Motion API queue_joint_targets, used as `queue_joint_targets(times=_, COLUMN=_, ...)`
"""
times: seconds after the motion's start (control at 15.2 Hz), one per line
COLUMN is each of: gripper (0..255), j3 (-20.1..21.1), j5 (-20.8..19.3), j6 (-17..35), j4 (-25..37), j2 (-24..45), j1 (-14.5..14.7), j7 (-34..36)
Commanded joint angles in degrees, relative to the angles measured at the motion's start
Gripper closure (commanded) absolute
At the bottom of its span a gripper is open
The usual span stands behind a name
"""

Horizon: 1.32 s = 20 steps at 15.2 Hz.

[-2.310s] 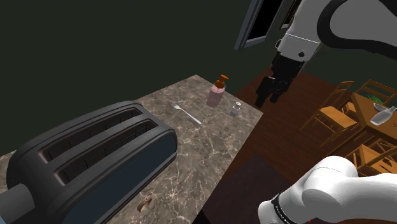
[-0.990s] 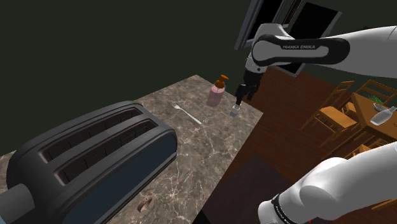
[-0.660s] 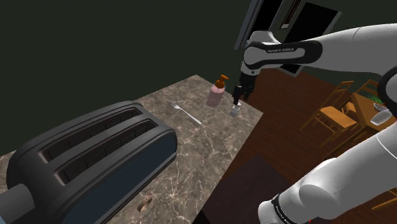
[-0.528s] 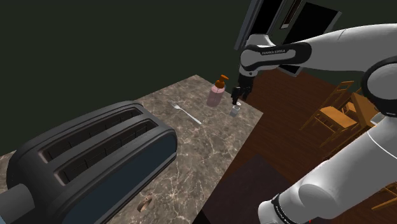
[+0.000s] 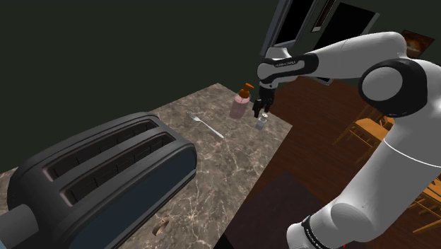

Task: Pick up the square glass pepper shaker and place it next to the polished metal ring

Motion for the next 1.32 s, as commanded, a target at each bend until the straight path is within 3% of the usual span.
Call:
queue_joint_targets(times=0.0, gripper=0, j3=0.0, j5=0.1, j6=1.4, j4=-0.4, j2=0.9, j1=-0.2, j7=-0.2)
queue_joint_targets(times=0.26, gripper=0, j3=-0.1, j5=0.2, j6=4.7, j4=-2.7, j2=2.0, j1=-0.4, j7=-0.3)
queue_joint_targets(times=0.79, gripper=0, j3=-0.1, j5=0.2, j6=4.7, j4=-2.7, j2=2.0, j1=-0.4, j7=-0.2)
queue_joint_targets(times=0.86, gripper=255, j3=-0.1, j5=0.2, j6=4.7, j4=-2.7, j2=2.0, j1=-0.4, j7=-0.2)
queue_joint_targets(times=1.25, gripper=255, j3=-0.1, j5=0.2, j6=4.7, j4=-2.7, j2=2.0, j1=-0.4, j7=-0.2)
